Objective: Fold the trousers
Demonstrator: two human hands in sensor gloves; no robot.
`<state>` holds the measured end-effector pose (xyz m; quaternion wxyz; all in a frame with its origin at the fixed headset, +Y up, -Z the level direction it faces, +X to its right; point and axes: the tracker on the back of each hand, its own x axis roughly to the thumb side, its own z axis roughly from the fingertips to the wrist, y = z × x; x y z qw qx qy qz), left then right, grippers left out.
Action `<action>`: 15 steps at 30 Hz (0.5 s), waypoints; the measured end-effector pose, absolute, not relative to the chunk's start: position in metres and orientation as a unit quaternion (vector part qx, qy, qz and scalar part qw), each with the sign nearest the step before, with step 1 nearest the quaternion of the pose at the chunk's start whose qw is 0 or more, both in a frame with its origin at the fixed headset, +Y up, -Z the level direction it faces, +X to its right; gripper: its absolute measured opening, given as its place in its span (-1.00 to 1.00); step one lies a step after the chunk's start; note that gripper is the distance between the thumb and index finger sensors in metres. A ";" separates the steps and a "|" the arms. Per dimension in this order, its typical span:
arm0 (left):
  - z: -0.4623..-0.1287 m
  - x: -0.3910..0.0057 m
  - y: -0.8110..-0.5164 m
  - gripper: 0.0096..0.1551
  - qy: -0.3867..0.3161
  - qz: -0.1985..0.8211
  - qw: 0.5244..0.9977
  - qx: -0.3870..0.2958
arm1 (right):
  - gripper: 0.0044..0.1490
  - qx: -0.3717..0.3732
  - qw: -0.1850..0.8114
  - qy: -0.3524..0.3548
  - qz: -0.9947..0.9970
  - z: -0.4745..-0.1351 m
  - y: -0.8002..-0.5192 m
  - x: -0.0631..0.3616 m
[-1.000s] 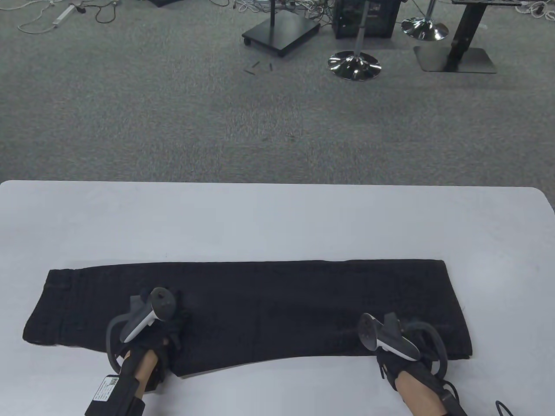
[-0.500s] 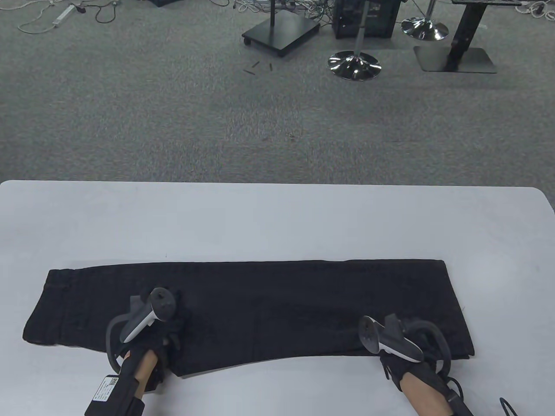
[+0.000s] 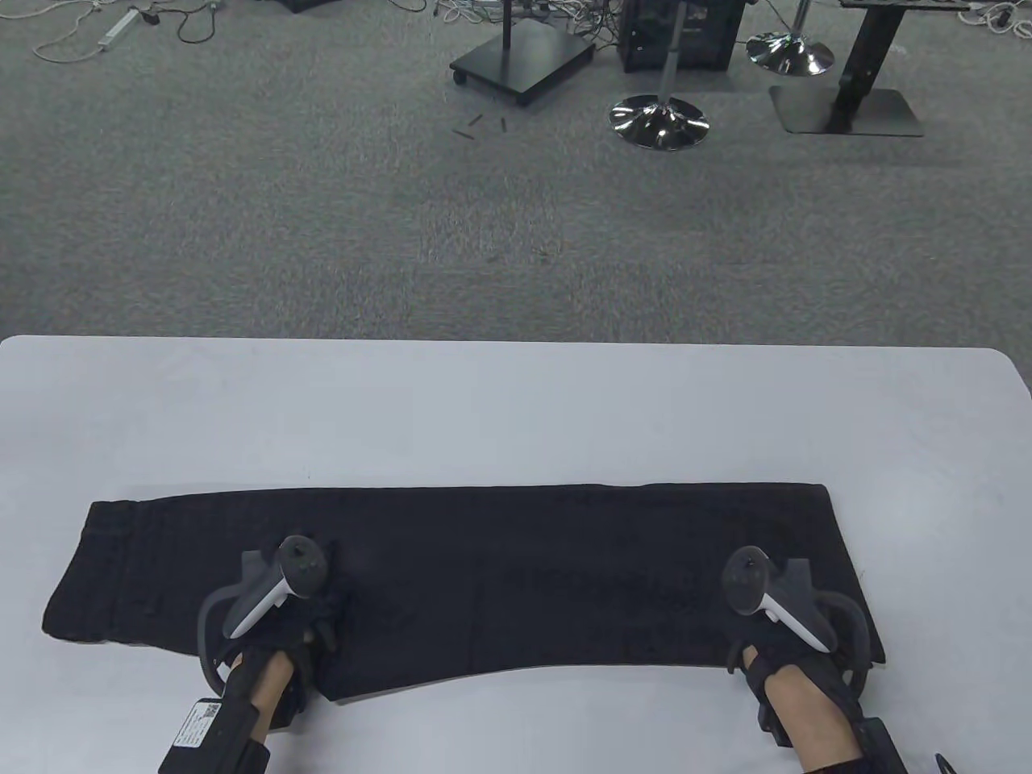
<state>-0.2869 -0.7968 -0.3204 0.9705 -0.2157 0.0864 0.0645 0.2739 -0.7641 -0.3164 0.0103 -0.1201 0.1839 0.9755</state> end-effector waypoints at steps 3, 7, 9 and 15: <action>-0.320 -0.287 -0.797 -0.09 0.086 0.067 0.970 -0.216 | -0.05 -0.186 0.069 0.203 0.959 -0.326 -0.777 0.295; -0.320 -0.287 -0.798 -0.09 0.087 0.071 0.970 -0.216 | 0.02 -0.269 0.141 0.177 0.936 -0.340 -0.782 0.318; -0.320 -0.287 -0.797 -0.09 0.086 0.070 0.970 -0.217 | 0.04 -0.302 0.164 0.175 0.923 -0.346 -0.784 0.325; -0.320 -0.287 -0.798 -0.10 0.086 0.071 0.970 -0.217 | 0.08 -0.354 0.166 0.176 0.904 -0.355 -0.789 0.335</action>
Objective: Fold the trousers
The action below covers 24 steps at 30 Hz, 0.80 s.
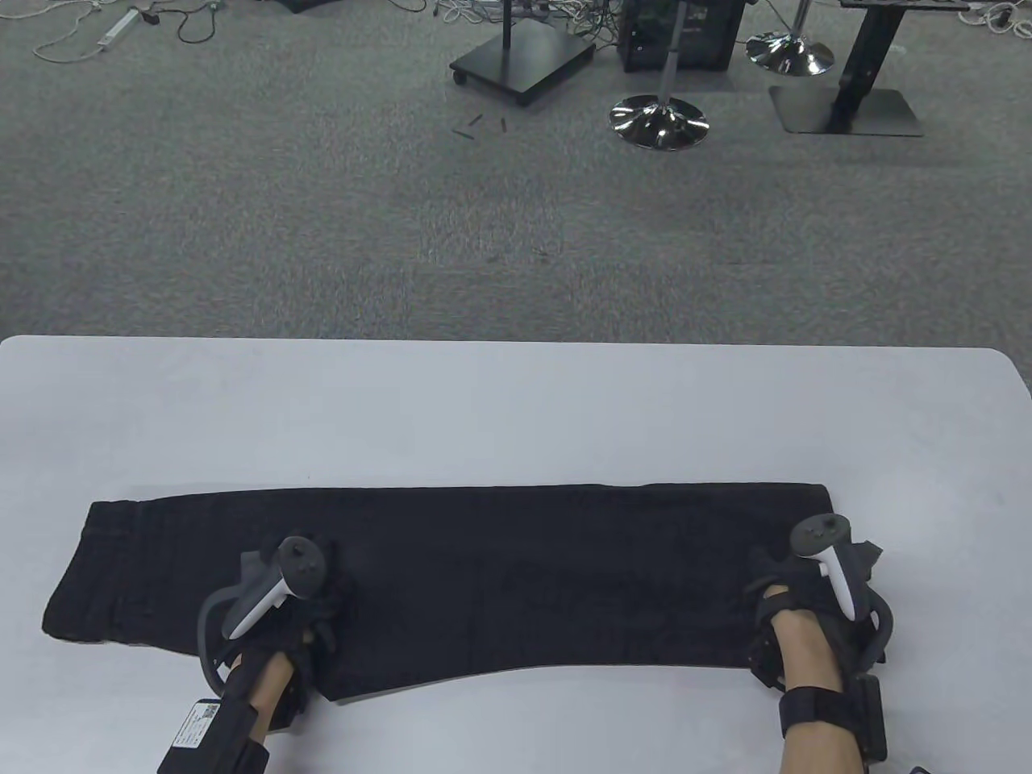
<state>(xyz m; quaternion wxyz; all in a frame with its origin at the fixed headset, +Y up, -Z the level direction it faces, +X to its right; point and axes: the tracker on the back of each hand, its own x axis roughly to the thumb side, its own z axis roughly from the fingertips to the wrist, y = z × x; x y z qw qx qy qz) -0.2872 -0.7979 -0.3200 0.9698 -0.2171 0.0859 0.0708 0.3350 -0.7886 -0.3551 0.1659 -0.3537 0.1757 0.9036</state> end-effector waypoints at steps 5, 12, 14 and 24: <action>-0.320 -0.287 -0.798 -0.09 0.085 0.071 0.970 -0.217 | 0.09 -0.377 0.172 0.180 0.892 -0.356 -0.795 0.340; -0.320 -0.288 -0.798 -0.09 0.085 0.073 0.970 -0.217 | 0.11 -0.388 0.156 0.175 0.891 -0.359 -0.797 0.339; -0.320 -0.287 -0.798 -0.09 0.085 0.074 0.970 -0.217 | 0.11 -0.392 0.166 0.174 0.888 -0.360 -0.795 0.342; -0.320 -0.287 -0.798 -0.09 0.086 0.078 0.969 -0.217 | -0.11 -0.389 0.212 0.106 0.890 -0.363 -0.777 0.348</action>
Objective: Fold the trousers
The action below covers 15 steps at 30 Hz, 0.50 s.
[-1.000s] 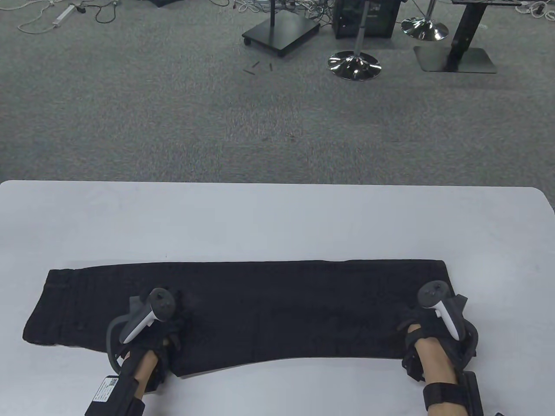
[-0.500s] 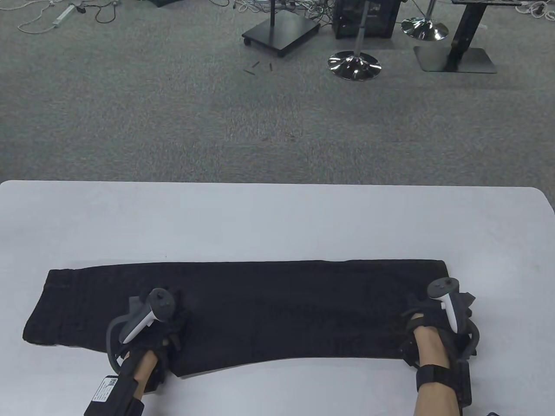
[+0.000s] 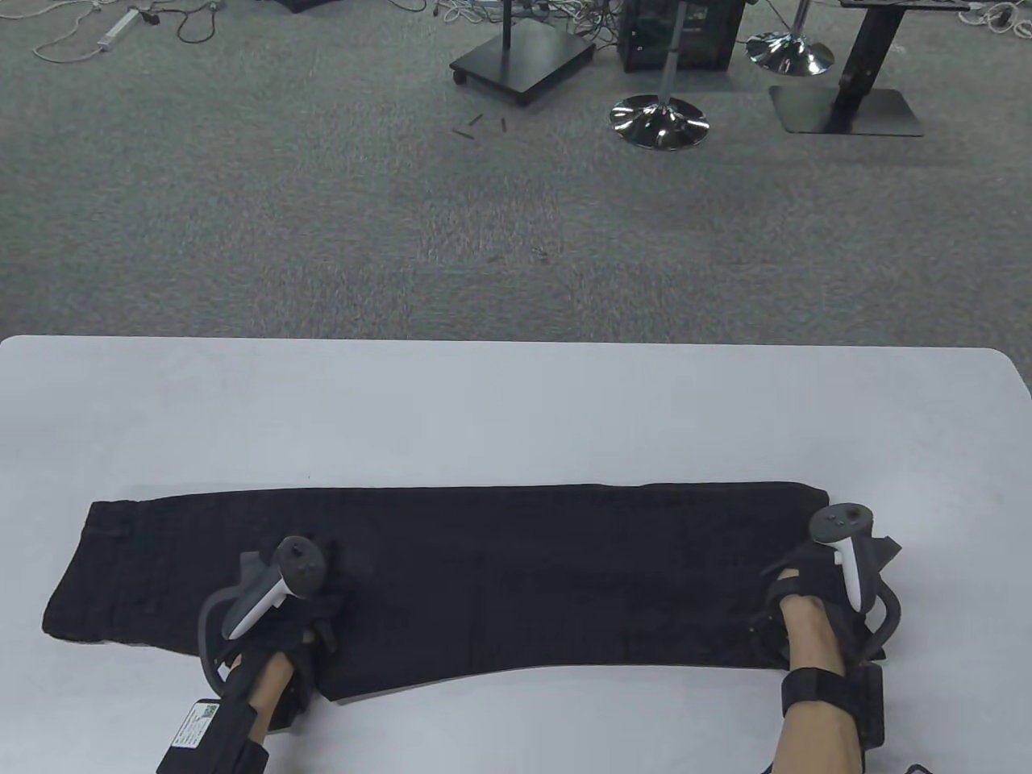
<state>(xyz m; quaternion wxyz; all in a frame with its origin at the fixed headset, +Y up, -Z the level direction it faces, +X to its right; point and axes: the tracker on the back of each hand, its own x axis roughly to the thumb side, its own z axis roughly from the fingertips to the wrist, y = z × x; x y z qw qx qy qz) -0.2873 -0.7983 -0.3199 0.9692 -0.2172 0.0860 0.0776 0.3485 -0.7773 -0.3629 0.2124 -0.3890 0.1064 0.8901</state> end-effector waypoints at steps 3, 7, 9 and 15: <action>-0.320 -0.287 -0.798 -0.09 0.086 0.078 0.969 -0.217 | -0.18 -0.383 0.236 0.093 0.888 -0.361 -0.775 0.349; -0.320 -0.288 -0.798 -0.09 0.086 0.077 0.969 -0.217 | -0.21 -0.362 0.281 0.072 0.886 -0.358 -0.760 0.349; -0.320 -0.288 -0.798 -0.09 0.087 0.078 0.969 -0.218 | -0.22 -0.348 0.313 0.054 0.882 -0.357 -0.747 0.348; -0.319 -0.294 -0.789 -0.07 0.082 0.085 0.973 -0.199 | -0.23 -0.277 0.411 0.026 0.868 -0.351 -0.701 0.341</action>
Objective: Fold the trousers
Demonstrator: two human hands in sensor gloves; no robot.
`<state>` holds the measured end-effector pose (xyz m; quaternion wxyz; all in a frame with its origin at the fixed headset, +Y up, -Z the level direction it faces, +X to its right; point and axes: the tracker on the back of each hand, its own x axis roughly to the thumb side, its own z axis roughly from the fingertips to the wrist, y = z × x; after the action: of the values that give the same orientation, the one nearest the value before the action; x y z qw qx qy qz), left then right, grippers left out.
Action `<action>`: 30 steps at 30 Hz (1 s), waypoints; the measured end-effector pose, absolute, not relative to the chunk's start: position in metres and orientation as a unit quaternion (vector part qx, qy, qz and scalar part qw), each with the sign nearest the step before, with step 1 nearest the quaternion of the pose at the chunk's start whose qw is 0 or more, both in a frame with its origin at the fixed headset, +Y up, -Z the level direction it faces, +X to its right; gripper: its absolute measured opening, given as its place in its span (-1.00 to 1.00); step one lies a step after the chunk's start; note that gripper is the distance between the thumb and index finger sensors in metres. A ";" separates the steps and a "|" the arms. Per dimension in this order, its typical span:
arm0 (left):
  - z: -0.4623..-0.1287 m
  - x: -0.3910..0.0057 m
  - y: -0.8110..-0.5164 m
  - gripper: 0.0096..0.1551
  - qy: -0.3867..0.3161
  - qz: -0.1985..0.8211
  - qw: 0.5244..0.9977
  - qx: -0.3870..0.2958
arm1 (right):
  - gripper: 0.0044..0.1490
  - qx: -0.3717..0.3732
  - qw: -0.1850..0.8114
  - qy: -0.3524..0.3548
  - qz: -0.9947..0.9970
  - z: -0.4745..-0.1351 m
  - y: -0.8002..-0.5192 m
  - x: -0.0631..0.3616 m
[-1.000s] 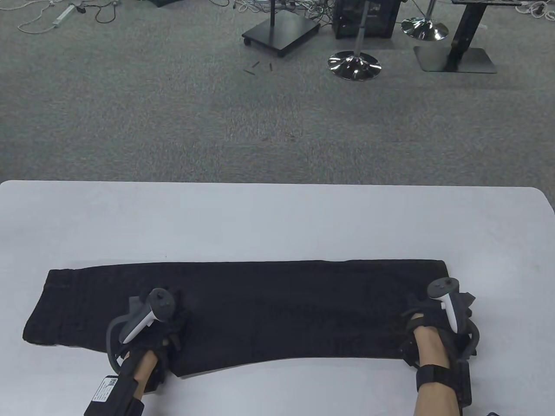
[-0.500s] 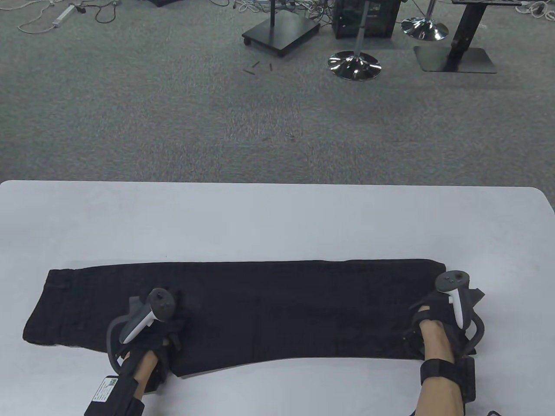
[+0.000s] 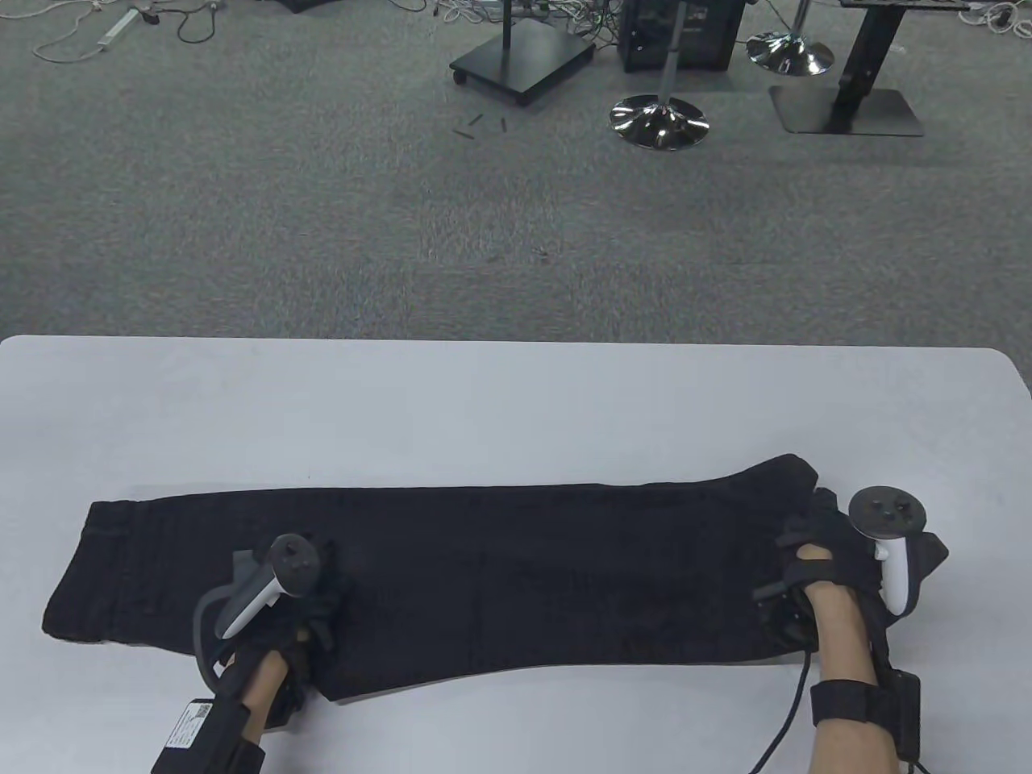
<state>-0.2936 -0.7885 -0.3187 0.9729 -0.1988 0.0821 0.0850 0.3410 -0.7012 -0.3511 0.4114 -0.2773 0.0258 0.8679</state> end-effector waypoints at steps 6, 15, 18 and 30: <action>-0.314 -0.281 -0.739 -0.05 0.049 0.157 0.977 -0.132 | -0.25 -0.163 0.526 0.028 0.834 -0.348 -0.655 0.309; -0.317 -0.234 -0.675 -0.04 -0.034 0.316 0.938 -0.136 | -0.26 0.010 0.594 0.048 0.803 -0.346 -0.610 0.204; -0.315 -0.216 -0.669 -0.04 -0.065 0.356 0.921 -0.141 | -0.26 0.048 0.616 0.060 0.784 -0.344 -0.612 0.168; -0.316 -0.182 -0.682 -0.03 -0.150 0.503 0.830 -0.187 | -0.29 0.056 0.680 0.110 0.722 -0.349 -0.679 0.096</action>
<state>-0.1816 -0.6818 -0.3165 0.8305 -0.1873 -0.1495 0.5029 0.0957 -0.6786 -0.3492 0.6803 0.0560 0.1104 0.7224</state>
